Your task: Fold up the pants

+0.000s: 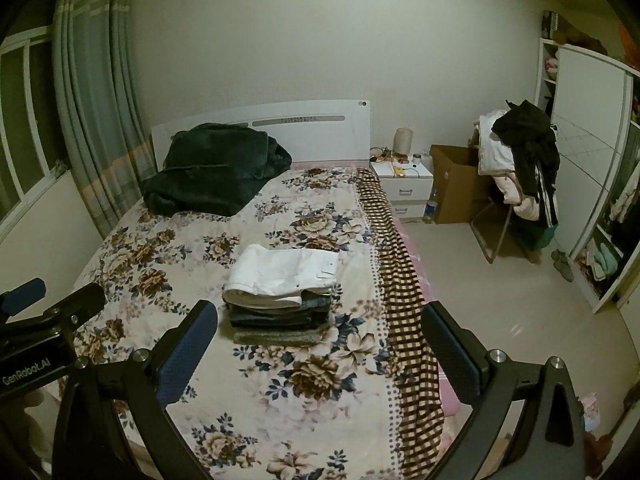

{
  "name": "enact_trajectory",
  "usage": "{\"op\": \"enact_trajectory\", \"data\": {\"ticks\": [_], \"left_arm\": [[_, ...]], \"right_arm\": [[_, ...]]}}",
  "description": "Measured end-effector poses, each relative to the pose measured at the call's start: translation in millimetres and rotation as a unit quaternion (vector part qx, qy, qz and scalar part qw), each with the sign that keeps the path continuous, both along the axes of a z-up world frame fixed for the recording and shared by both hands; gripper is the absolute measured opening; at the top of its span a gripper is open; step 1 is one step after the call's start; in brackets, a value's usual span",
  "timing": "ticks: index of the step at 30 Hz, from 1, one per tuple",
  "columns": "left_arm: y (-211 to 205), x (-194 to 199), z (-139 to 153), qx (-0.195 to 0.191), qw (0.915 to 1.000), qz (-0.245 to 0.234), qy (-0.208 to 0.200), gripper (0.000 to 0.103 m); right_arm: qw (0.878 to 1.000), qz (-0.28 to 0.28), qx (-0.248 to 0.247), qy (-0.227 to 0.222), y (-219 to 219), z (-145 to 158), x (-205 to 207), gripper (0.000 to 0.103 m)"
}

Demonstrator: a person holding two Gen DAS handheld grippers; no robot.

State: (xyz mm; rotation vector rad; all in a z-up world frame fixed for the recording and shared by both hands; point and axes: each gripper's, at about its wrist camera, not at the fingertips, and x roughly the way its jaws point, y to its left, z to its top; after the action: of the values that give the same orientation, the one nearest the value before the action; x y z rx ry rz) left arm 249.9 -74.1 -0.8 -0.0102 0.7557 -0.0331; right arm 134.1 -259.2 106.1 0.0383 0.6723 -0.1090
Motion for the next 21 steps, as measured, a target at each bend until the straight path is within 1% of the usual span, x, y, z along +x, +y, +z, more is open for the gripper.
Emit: {"op": "enact_trajectory", "data": {"ticks": [8, 16, 21], "left_arm": [[0.9, 8.1, -9.6, 0.002, 0.9999, 0.001, 0.014, 0.103], [0.2, 13.1, -12.6, 0.009, 0.9999, 0.002, 0.012, 0.103], [0.1, 14.9, -12.7, 0.011, 0.9999, 0.002, 0.012, 0.103]], "right_arm": [[1.0, -0.008, -0.002, 0.009, 3.8, -10.4, 27.8, 0.103], [1.0, -0.007, -0.007, 0.017, 0.9, -19.4, 41.4, 0.103], [1.0, -0.007, -0.006, 0.017, 1.8, -19.1, 41.7, 0.103]]}}
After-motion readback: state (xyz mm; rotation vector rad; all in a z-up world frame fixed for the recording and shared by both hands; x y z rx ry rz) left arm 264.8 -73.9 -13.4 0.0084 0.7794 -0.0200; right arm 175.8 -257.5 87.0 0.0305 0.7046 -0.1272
